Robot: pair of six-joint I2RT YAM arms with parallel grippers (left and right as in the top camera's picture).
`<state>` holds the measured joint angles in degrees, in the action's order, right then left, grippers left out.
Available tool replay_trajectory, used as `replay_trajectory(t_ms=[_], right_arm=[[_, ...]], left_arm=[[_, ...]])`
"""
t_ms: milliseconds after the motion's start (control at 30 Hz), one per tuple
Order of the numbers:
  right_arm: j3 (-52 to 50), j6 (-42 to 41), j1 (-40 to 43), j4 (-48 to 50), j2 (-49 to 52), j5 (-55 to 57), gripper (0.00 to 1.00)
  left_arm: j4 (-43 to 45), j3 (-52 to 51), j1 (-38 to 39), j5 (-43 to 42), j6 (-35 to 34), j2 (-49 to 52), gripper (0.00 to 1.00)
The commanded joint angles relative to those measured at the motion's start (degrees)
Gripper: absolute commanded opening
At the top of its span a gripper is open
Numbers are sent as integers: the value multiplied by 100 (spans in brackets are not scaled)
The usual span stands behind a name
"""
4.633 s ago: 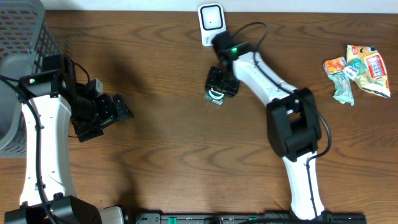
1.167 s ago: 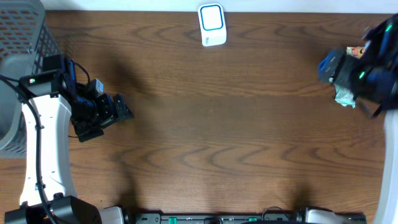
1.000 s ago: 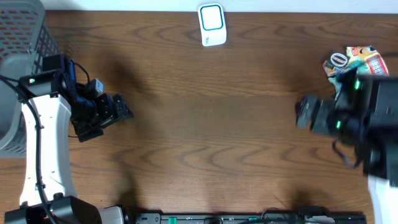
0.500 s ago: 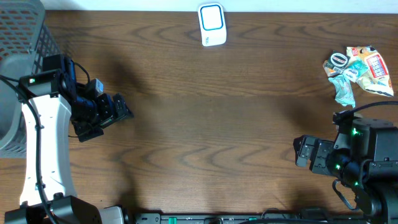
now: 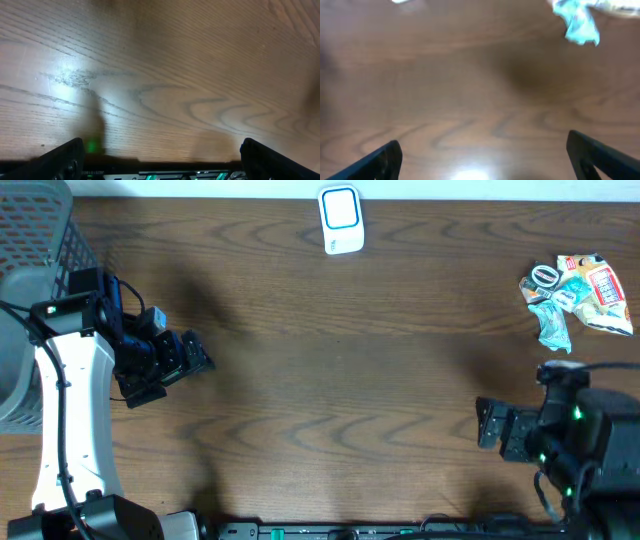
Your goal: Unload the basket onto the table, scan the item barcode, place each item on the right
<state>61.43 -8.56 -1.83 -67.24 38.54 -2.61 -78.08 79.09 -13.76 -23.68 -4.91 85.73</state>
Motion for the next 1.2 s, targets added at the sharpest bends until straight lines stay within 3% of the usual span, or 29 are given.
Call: replay_trajectory(t_ms=[0, 167, 467, 833, 967, 1167], right_arm=[[-809, 741, 66, 782, -793, -247, 99], [-2444, 1121, 66, 2505, -2212, -599, 99], [-4345, 1121, 131, 4336, -3685, -662, 99], [-5766, 756, -31, 6511, -3827, -444, 99], [-6081, -7, -74, 6795, -3827, 20, 99], [-6116, 487, -85, 6651, -3827, 57, 99]], left_arm=[[-24, 9, 9, 13, -31, -2, 98], [-24, 9, 9, 13, -28, -2, 98], [-24, 9, 9, 13, -31, -2, 98], [-24, 9, 9, 13, -28, -2, 98], [-24, 9, 9, 13, -28, -2, 98], [-24, 9, 9, 13, -31, -2, 98]])
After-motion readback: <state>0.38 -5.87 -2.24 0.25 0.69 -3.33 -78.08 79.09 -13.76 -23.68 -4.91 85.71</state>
